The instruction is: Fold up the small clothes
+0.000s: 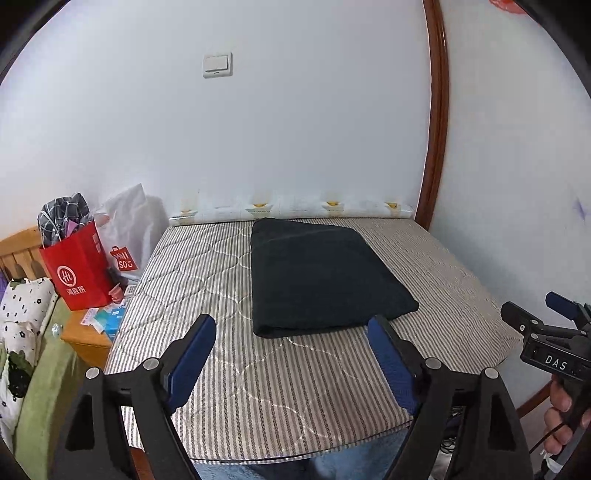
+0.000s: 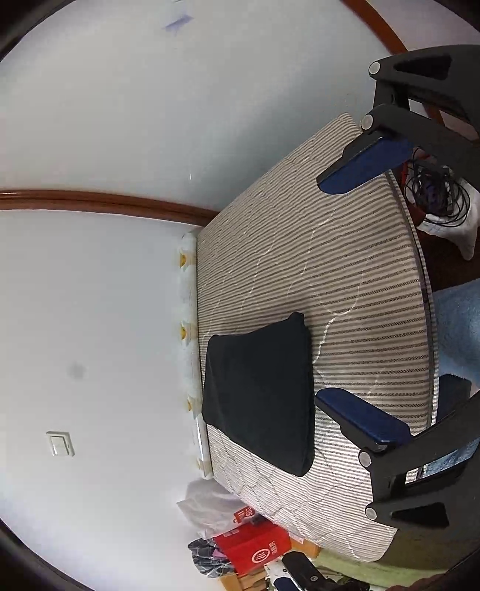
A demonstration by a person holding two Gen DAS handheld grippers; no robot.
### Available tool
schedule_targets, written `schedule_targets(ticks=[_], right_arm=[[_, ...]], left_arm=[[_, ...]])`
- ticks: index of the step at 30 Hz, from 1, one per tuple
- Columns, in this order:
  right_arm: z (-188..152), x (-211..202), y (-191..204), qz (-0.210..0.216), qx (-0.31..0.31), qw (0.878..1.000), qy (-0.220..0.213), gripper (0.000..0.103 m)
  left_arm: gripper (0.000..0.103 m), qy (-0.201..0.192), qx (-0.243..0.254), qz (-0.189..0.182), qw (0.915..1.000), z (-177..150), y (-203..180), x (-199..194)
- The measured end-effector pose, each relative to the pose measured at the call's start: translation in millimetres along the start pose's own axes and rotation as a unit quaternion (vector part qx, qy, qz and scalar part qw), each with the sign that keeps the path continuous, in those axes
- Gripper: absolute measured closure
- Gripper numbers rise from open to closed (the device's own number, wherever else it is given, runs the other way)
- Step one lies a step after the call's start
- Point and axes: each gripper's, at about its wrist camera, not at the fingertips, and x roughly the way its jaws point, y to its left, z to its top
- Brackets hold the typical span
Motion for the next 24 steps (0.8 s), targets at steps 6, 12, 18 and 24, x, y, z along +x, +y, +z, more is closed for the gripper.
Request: schedule_targets(ticks=[6, 12, 18, 24], right_arm=[[-1.8, -5.2, 2.0, -0.006, -0.003, 1.000, -0.001, 0.000], [-3.2, -4.7, 5.8, -0.009, -0.006, 1.000, 0.002, 0.000], [-4.0, -3.4, 6.3, -0.013, -0.004, 1.000, 0.005, 0.000], [-4.2, -2.7, 7.4, -0.016, -0.004, 1.000, 0.005, 0.000]], left_arm=[[0.019, -0.002, -0.003, 0.004, 1.0000, 0.5, 2.3, -1.8], [0.019, 0.003, -0.009, 0.005, 0.9999, -0.7, 4.6, 0.0], [0.018, 0.005, -0.011, 0.005, 0.9999, -1.0, 5.8, 0.8], [0.018, 0.005, -0.012, 0.007, 0.9999, -1.9, 5.8, 1.4]])
